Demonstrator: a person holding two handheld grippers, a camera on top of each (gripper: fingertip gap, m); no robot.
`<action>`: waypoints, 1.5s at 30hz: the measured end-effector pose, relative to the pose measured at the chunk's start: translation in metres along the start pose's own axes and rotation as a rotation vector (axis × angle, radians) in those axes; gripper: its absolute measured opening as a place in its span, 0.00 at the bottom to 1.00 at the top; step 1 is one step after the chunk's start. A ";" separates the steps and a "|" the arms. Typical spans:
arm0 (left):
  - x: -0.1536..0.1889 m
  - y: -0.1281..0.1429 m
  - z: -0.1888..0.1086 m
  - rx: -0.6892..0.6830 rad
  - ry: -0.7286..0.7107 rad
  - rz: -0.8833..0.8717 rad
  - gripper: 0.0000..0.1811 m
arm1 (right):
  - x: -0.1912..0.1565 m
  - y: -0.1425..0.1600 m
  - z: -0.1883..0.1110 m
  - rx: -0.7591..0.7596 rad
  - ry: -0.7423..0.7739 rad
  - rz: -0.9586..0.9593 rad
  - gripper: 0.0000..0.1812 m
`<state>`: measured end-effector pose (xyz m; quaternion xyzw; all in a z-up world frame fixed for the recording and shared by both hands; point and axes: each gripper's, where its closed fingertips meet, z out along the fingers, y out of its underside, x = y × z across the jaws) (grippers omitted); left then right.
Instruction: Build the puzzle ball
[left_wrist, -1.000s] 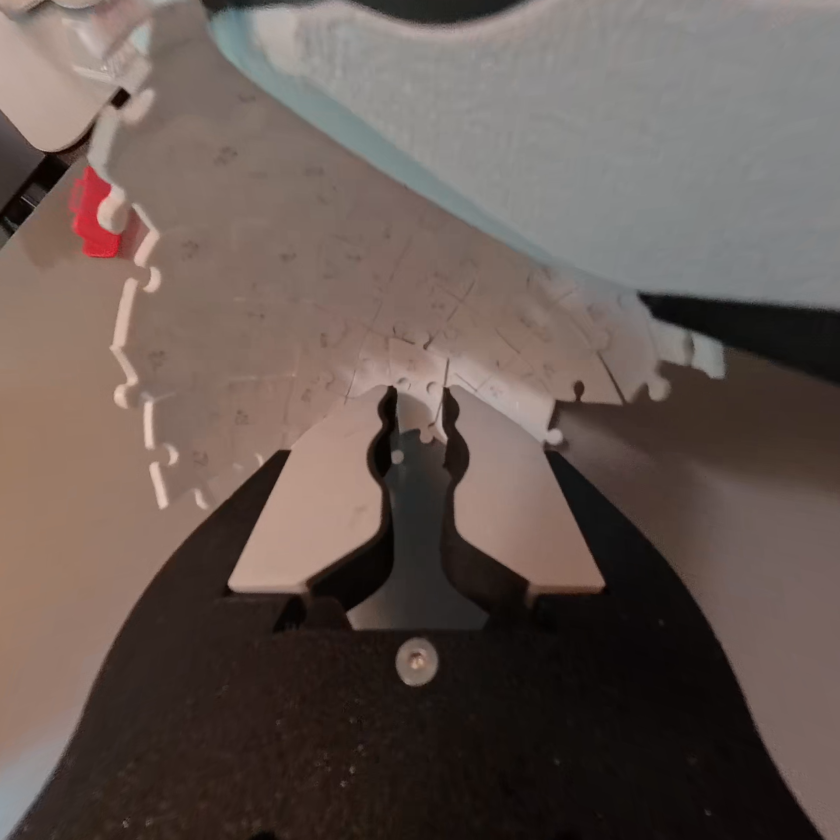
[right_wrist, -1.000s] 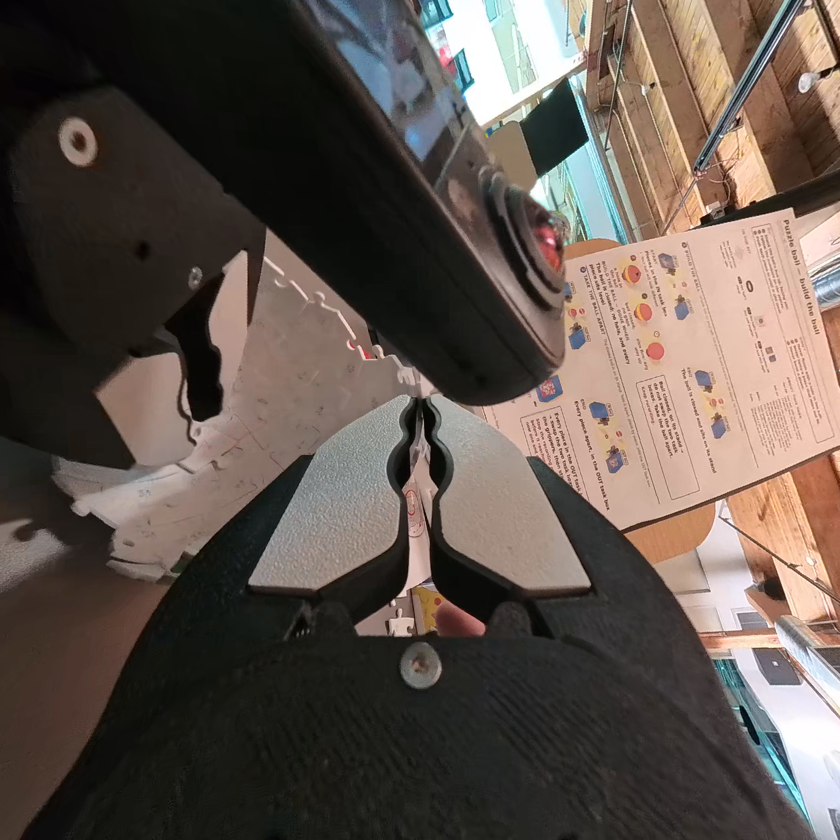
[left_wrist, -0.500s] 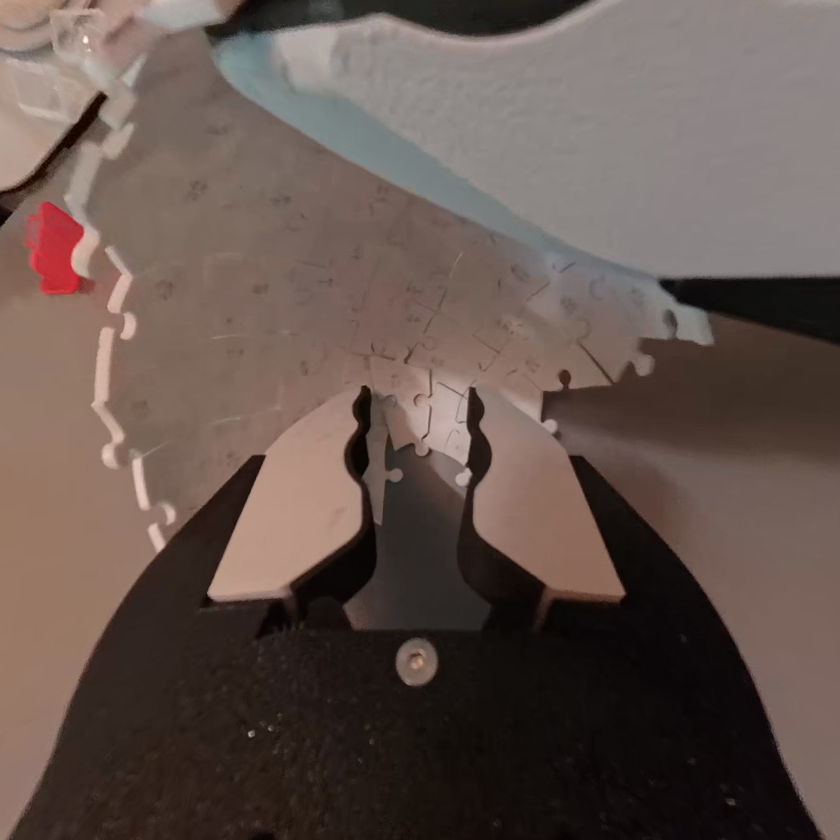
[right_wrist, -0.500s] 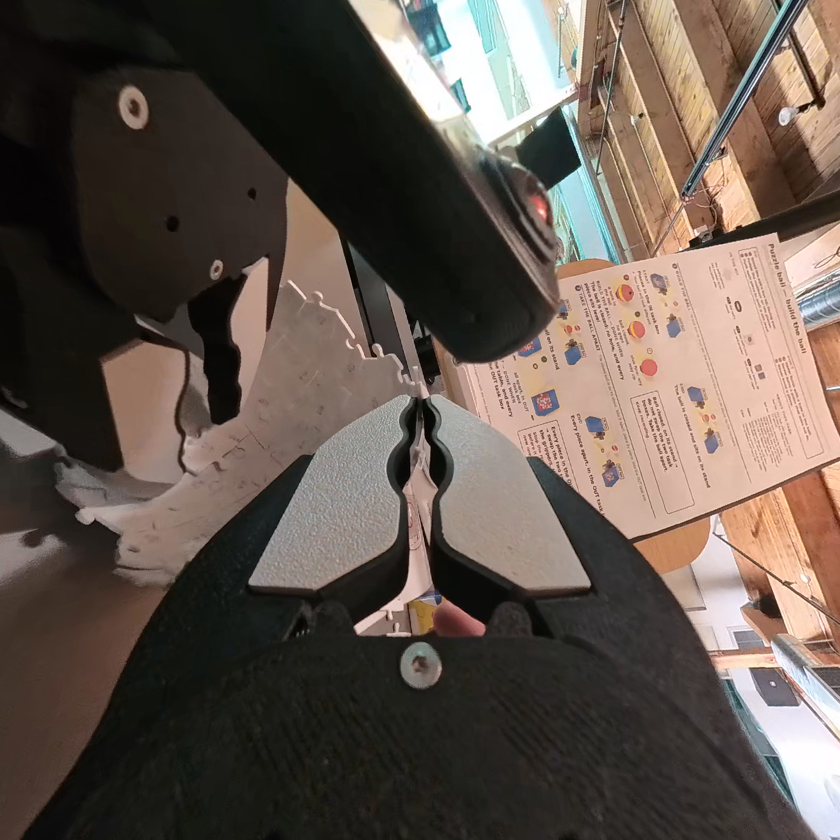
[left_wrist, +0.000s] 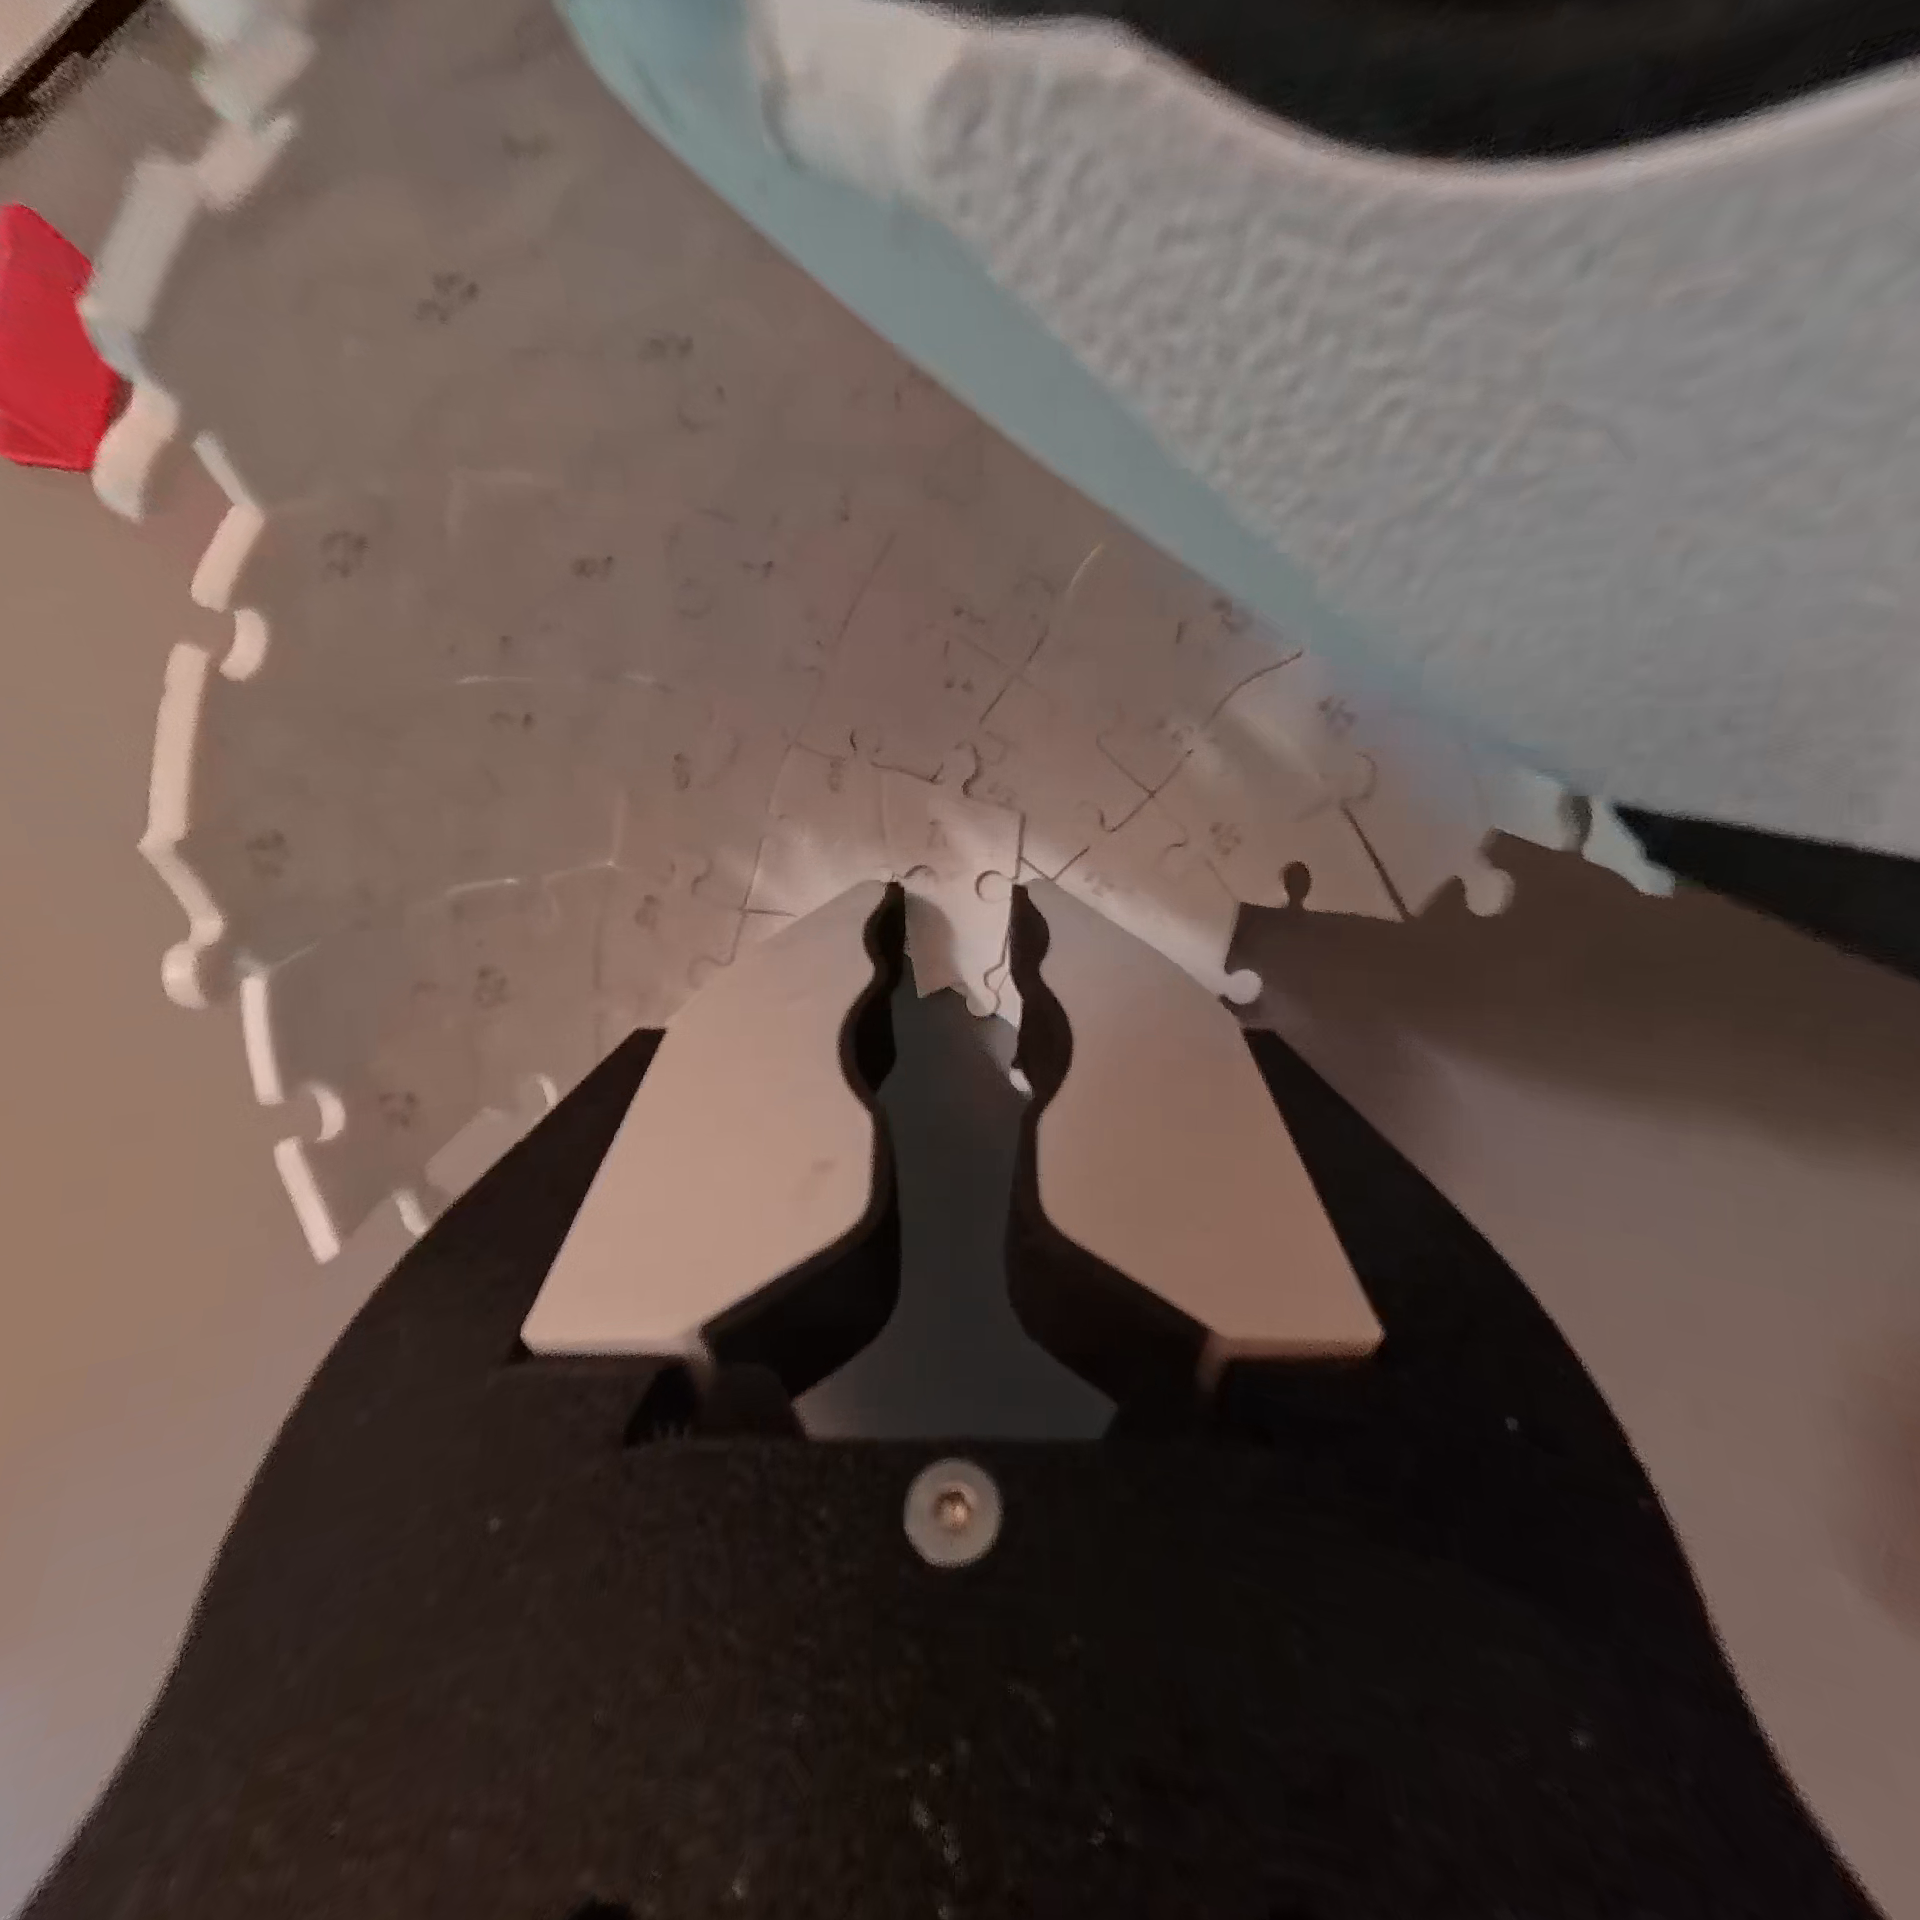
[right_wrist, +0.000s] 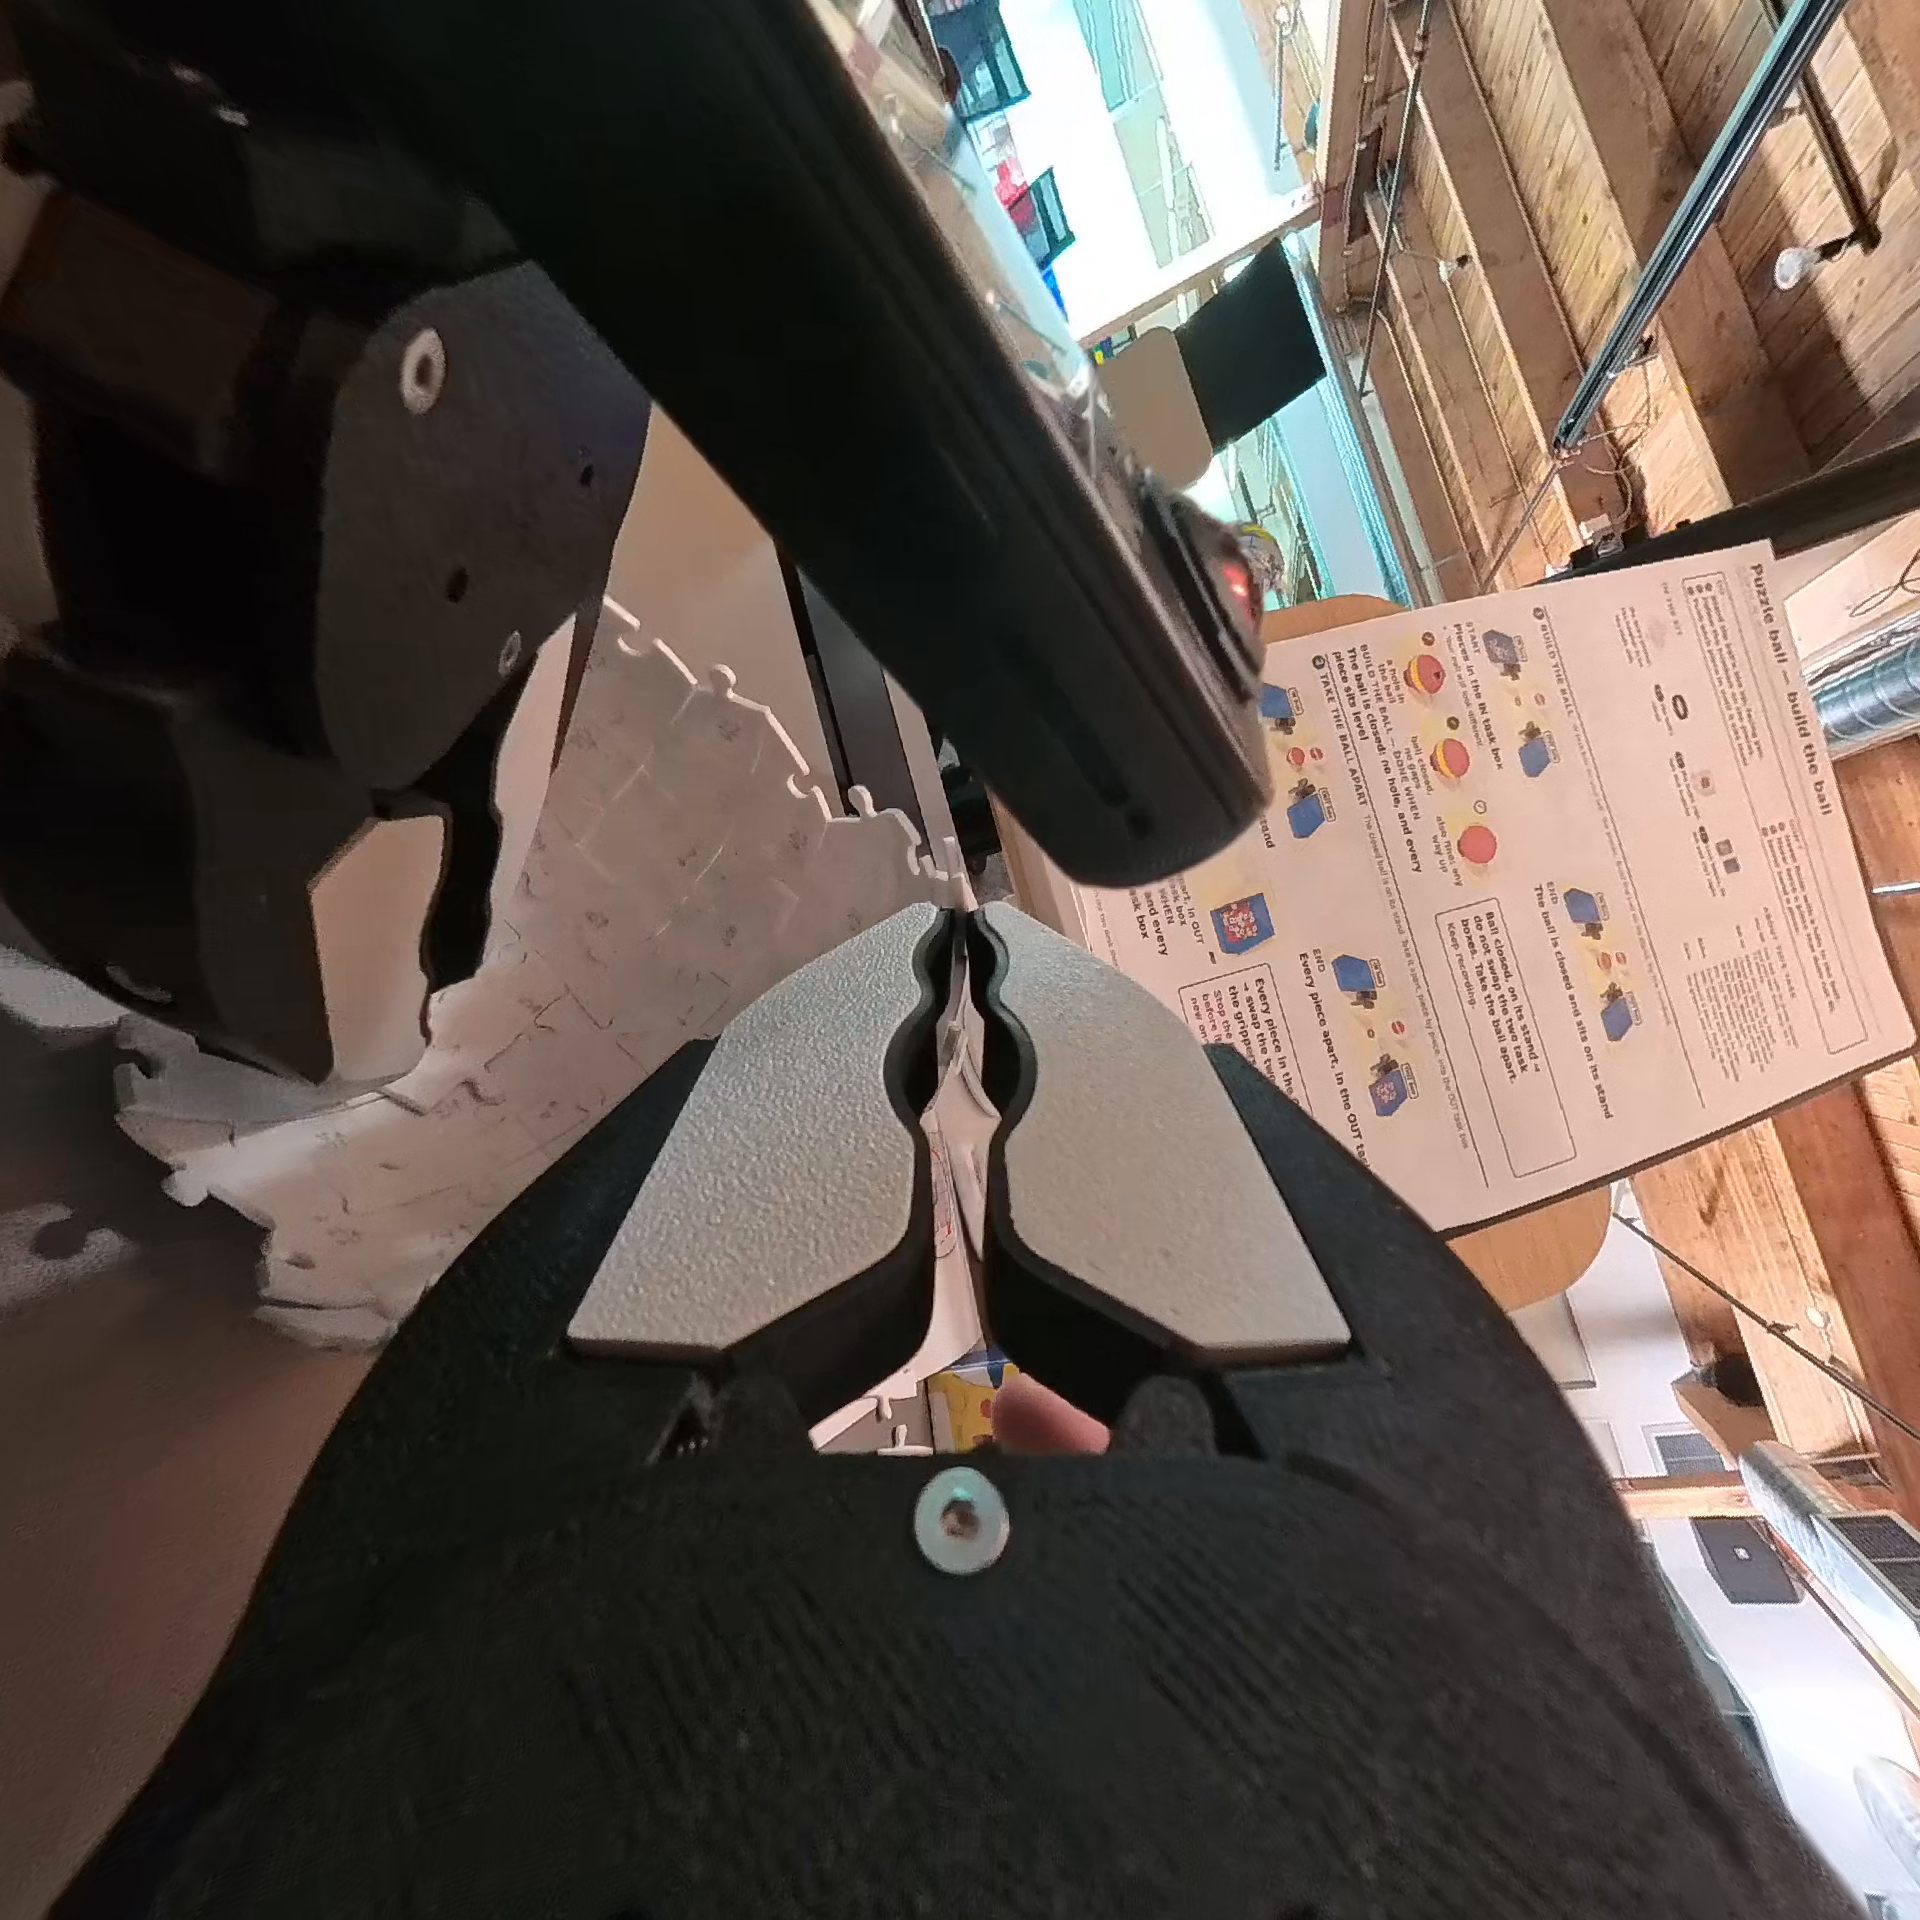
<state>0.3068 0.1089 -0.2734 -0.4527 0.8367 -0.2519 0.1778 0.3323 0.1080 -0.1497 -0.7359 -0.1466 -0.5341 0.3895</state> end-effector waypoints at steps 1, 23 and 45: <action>0.000 0.000 0.000 -0.001 -0.006 -0.001 0.10 | 0.000 0.000 0.000 0.000 0.001 -0.005 0.01; 0.005 0.052 -0.041 0.054 -0.071 -0.134 0.12 | -0.004 -0.012 -0.008 0.024 0.016 -0.057 0.01; -0.006 0.056 -0.037 0.067 -0.020 -0.220 0.17 | -0.010 -0.026 -0.010 0.025 0.038 -0.162 0.01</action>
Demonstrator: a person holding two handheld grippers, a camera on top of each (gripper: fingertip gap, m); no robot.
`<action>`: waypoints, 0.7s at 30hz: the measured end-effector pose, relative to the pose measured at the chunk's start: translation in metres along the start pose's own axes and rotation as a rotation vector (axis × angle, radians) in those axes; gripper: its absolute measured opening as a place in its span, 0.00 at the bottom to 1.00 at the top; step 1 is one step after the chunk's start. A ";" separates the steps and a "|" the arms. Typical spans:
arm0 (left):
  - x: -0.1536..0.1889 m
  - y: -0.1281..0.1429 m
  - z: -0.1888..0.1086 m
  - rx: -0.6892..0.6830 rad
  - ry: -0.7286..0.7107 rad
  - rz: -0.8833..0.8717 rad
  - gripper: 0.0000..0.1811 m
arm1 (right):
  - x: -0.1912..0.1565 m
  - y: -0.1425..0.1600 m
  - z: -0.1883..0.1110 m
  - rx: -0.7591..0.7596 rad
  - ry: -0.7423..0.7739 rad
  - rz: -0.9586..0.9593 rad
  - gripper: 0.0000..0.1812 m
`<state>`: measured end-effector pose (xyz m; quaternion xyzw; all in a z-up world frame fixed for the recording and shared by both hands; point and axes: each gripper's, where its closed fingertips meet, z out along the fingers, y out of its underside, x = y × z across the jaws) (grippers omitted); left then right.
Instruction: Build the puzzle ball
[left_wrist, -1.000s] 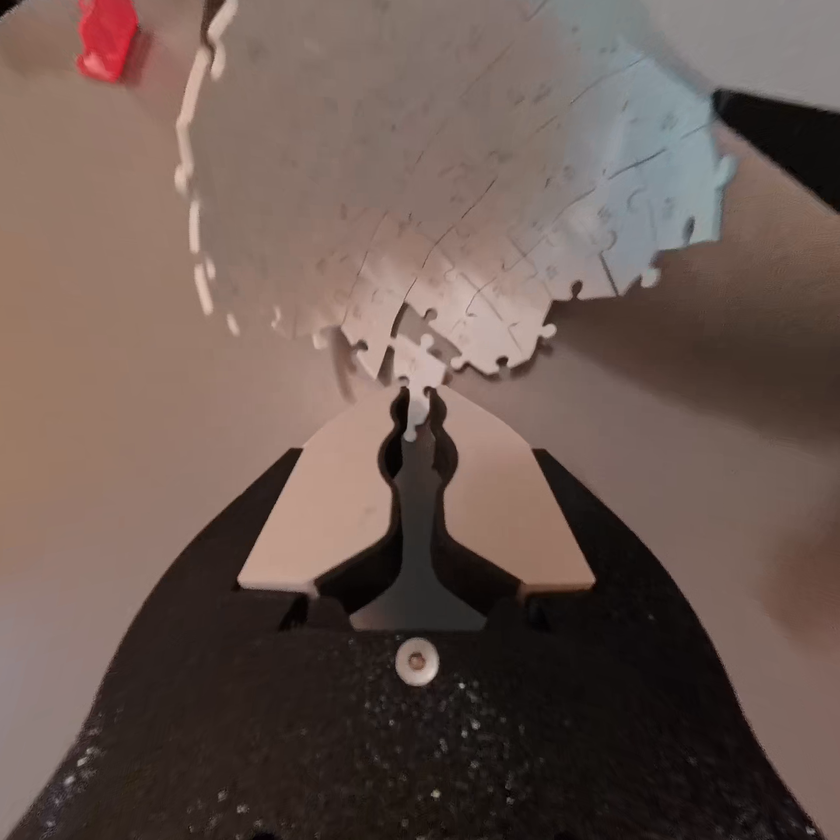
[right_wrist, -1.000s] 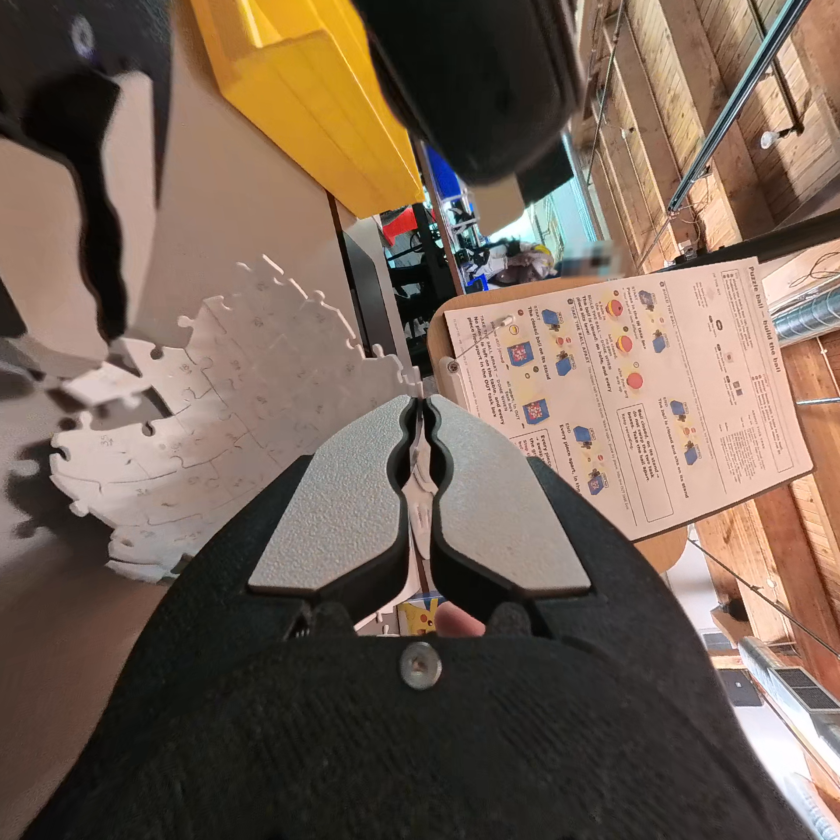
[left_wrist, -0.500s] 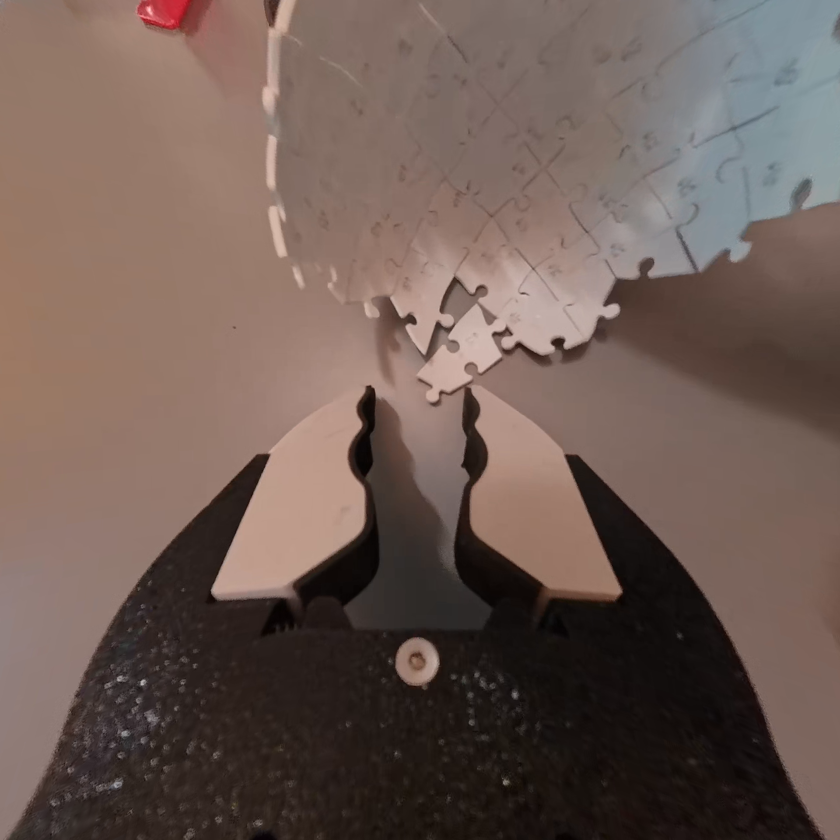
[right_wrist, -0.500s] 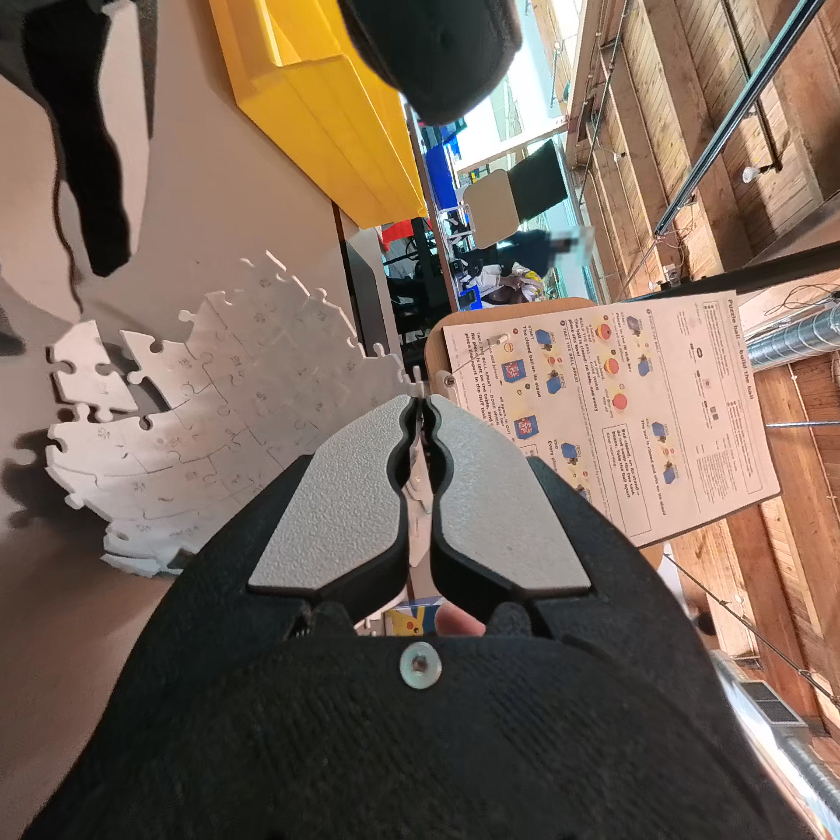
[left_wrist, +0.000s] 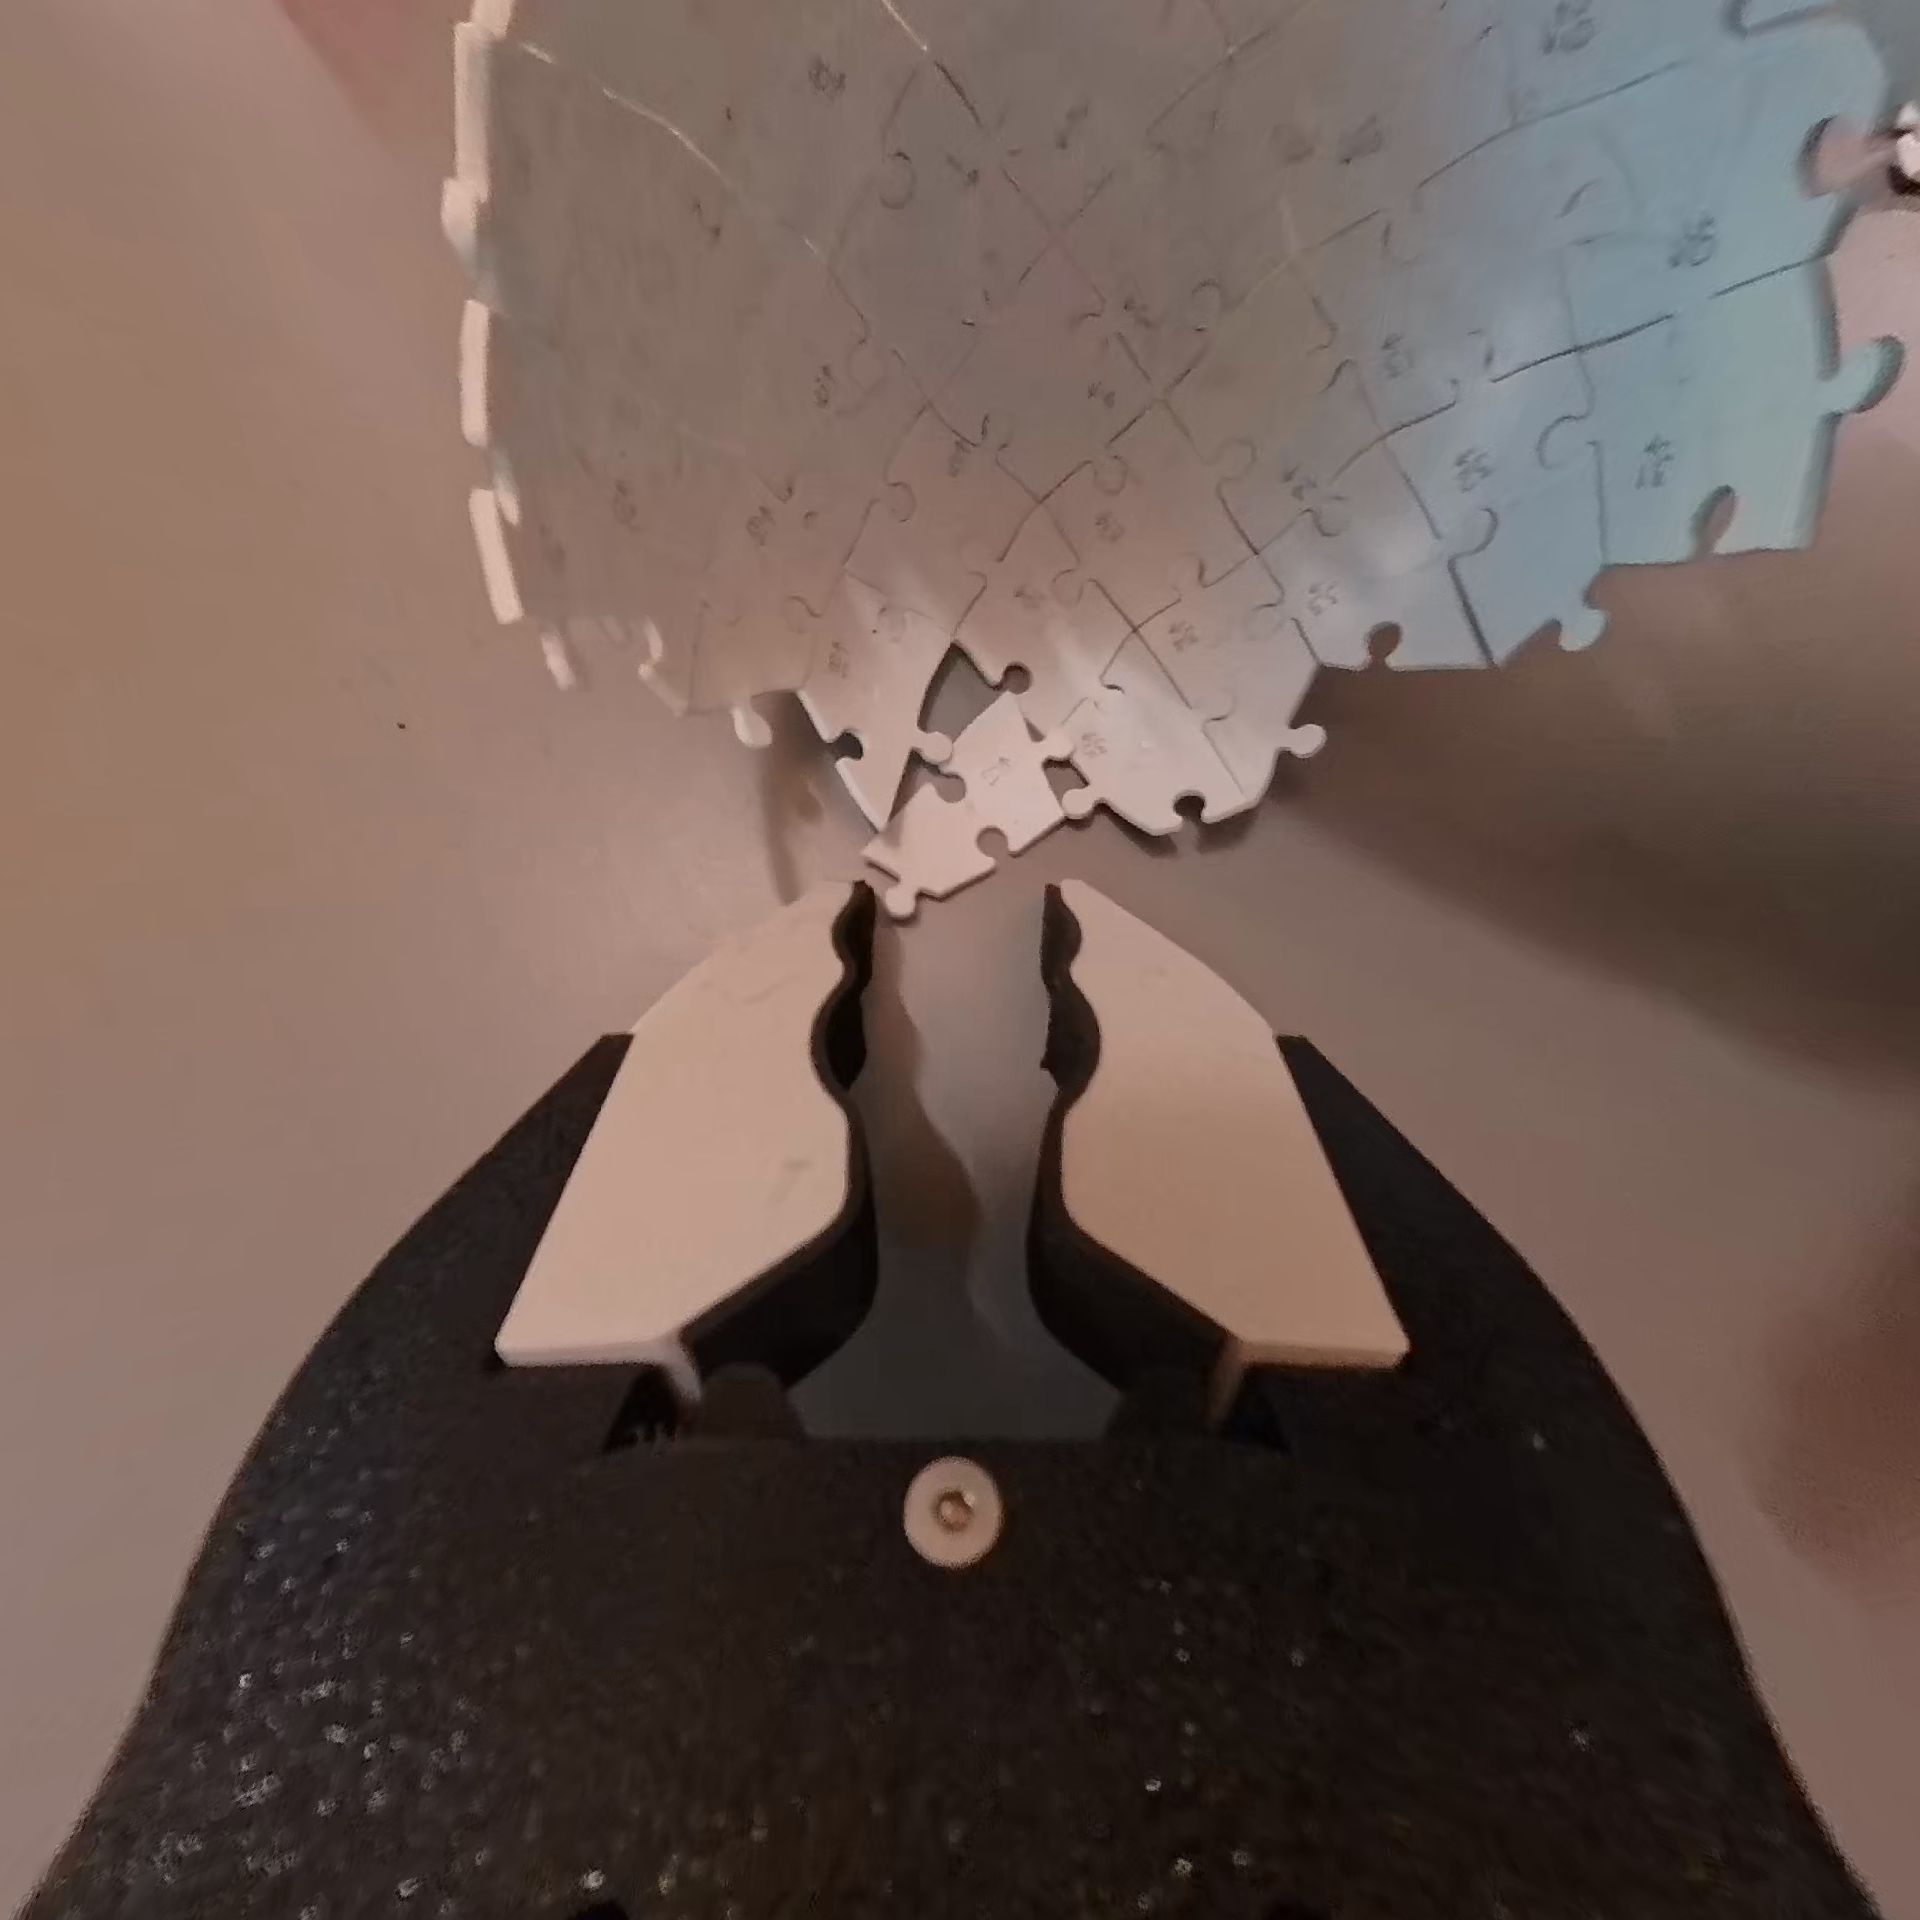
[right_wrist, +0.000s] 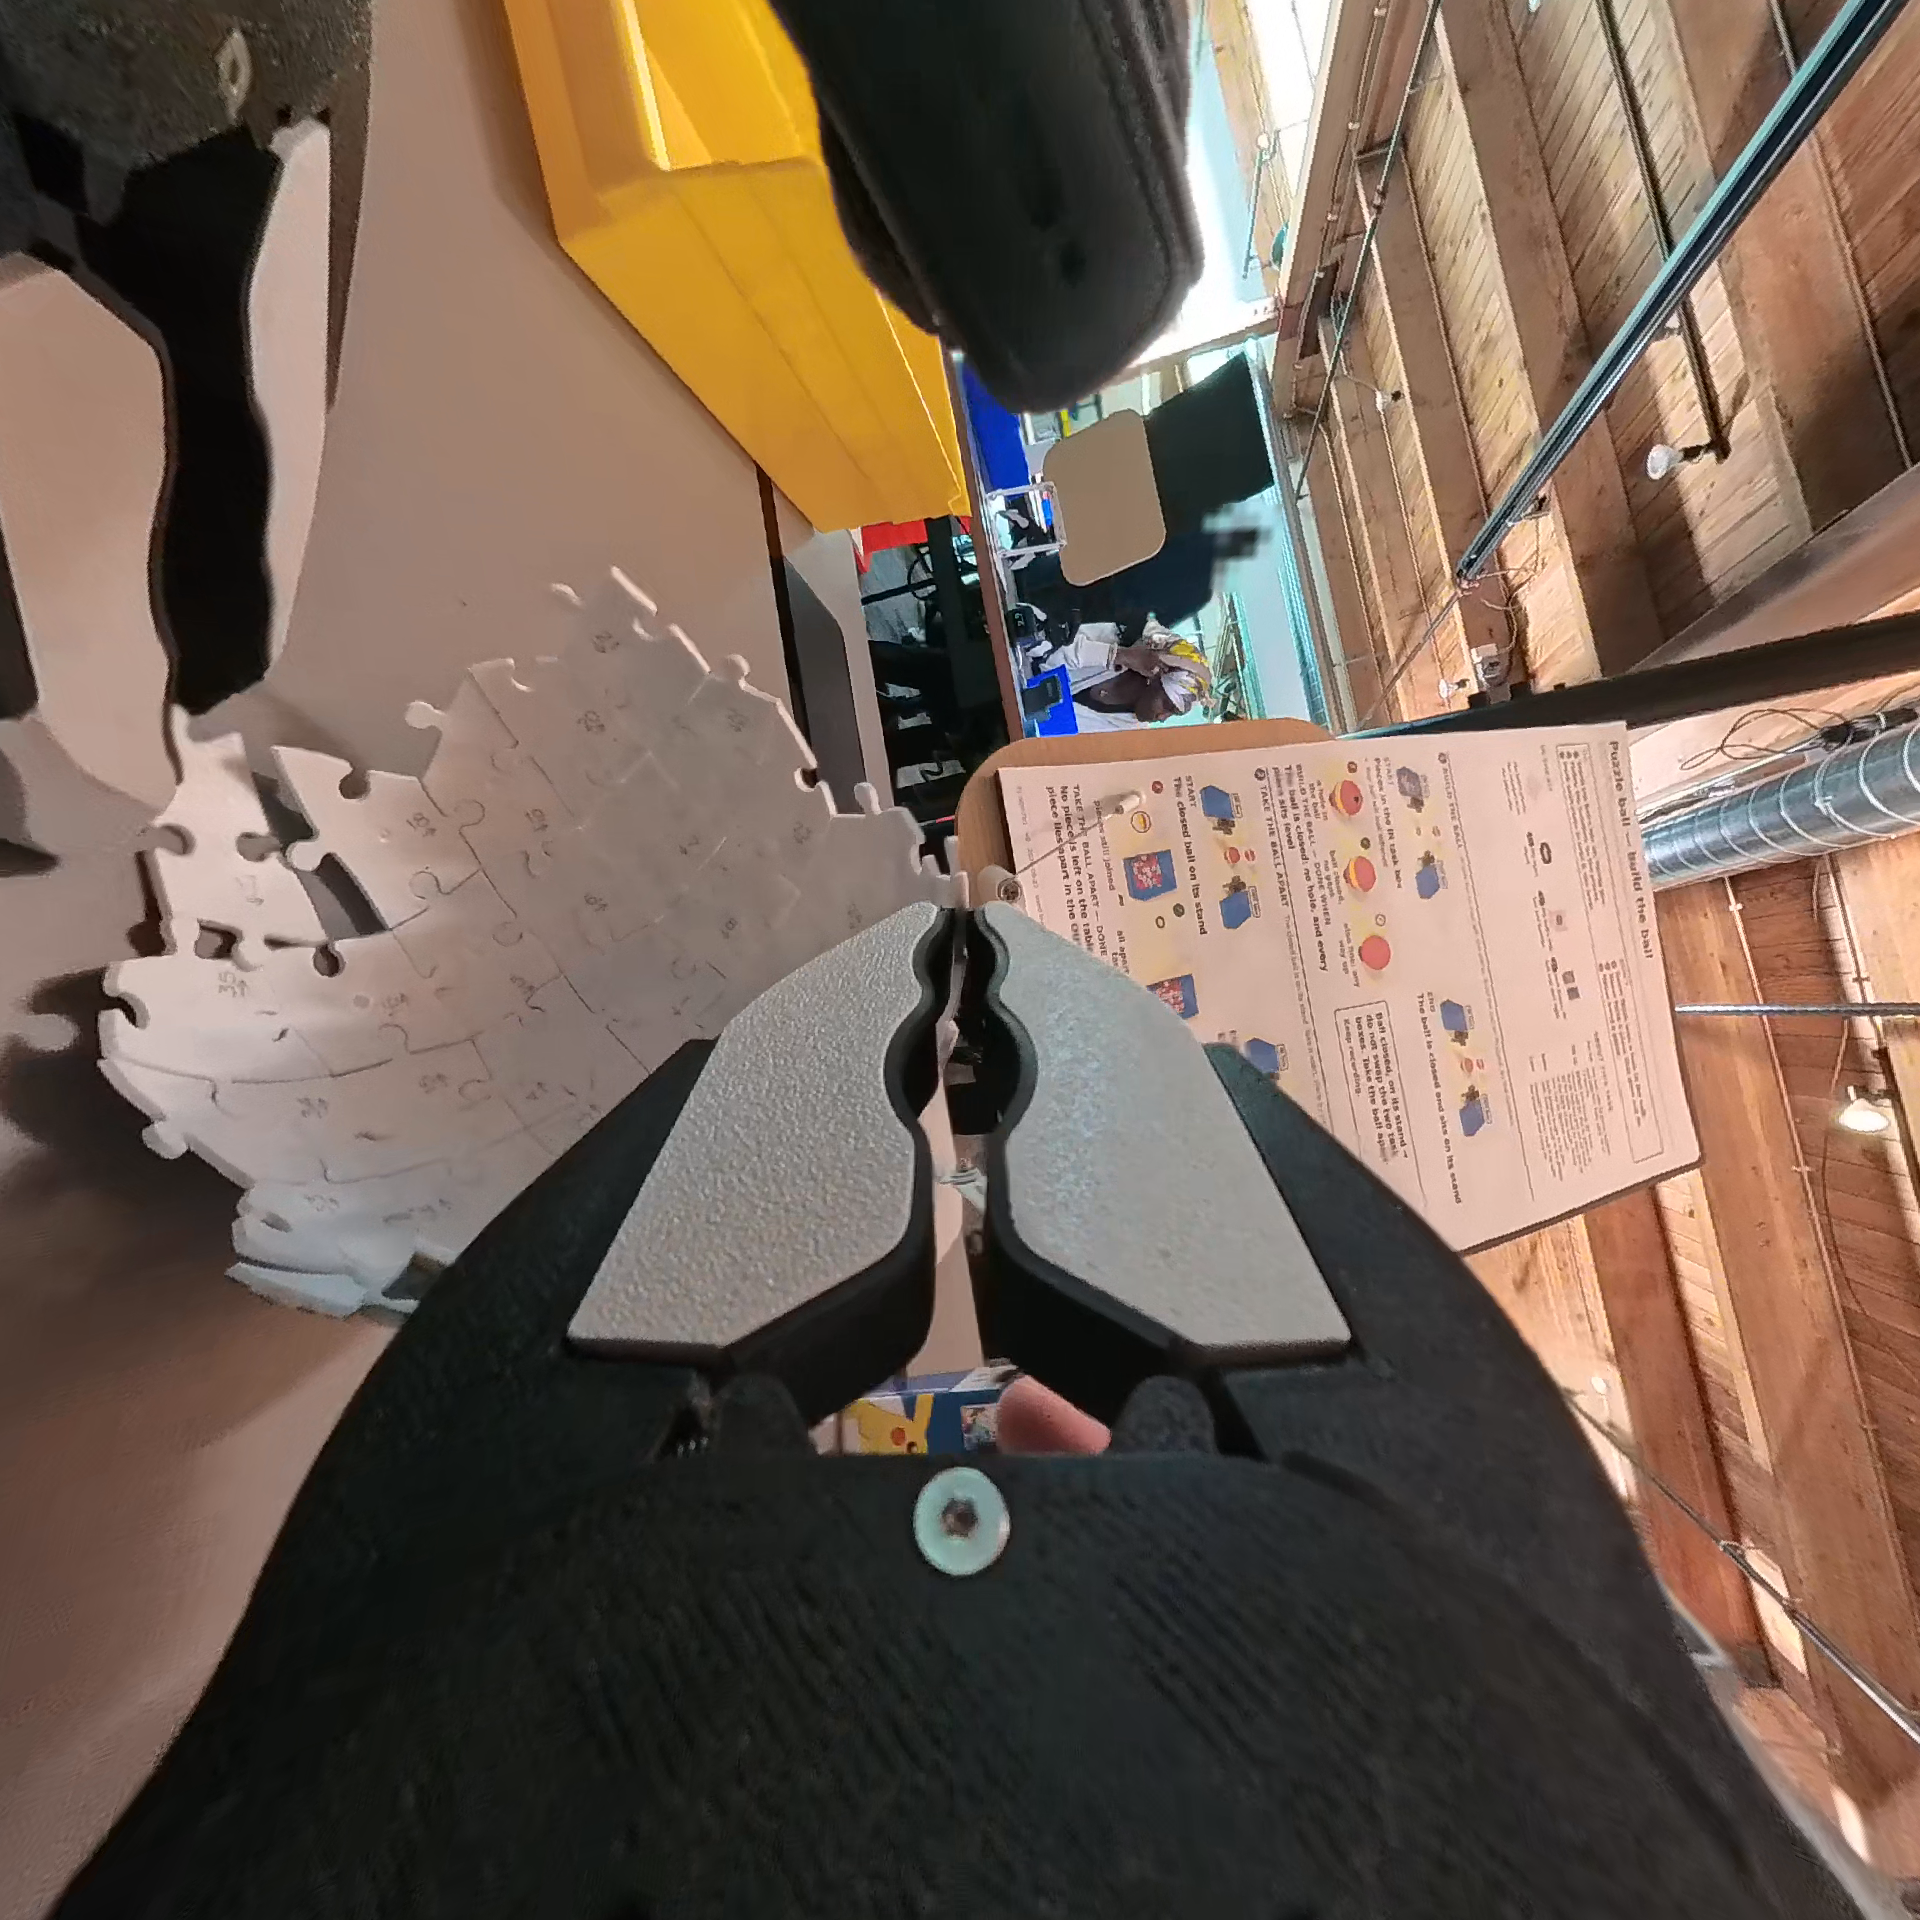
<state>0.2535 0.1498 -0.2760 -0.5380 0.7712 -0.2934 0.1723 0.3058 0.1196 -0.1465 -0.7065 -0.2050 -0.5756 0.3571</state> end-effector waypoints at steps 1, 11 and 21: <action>0.002 0.001 -0.001 -0.001 0.006 -0.005 0.17 | 0.000 0.000 0.000 -0.001 0.001 -0.012 0.01; -0.009 -0.003 -0.001 0.047 0.005 -0.061 0.19 | -0.002 -0.003 -0.003 0.001 0.007 -0.031 0.01; 0.006 0.006 -0.005 0.008 0.040 0.018 0.15 | -0.002 -0.007 -0.003 0.008 0.008 -0.036 0.01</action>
